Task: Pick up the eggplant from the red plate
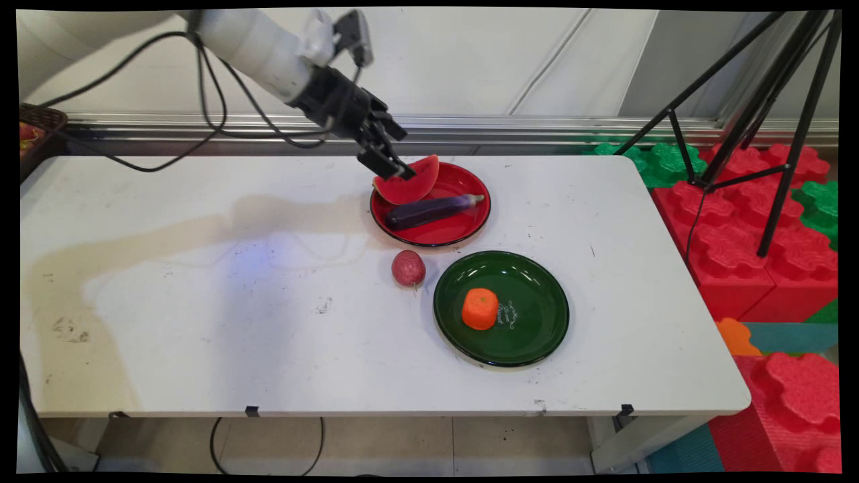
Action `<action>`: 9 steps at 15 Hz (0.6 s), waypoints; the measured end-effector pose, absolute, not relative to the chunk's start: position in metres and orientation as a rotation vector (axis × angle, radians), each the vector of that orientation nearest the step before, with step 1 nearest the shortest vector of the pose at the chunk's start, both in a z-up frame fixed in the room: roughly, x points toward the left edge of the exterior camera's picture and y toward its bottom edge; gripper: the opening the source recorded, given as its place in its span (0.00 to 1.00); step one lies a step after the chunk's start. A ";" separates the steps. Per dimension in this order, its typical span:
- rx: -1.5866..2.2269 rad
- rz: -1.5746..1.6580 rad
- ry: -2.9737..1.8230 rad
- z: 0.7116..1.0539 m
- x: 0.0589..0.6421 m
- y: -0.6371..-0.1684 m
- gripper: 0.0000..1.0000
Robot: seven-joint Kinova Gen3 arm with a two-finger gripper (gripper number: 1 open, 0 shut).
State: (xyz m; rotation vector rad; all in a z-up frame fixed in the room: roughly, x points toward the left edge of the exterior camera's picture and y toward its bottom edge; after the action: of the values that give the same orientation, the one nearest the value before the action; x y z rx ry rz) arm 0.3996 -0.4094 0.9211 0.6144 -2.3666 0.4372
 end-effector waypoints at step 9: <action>0.663 0.443 -2.492 0.862 0.364 -0.459 1.00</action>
State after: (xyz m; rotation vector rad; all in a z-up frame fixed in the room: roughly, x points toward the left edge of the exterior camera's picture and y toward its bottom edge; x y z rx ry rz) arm 0.3636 -0.4592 0.8624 0.6625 -2.4916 0.4429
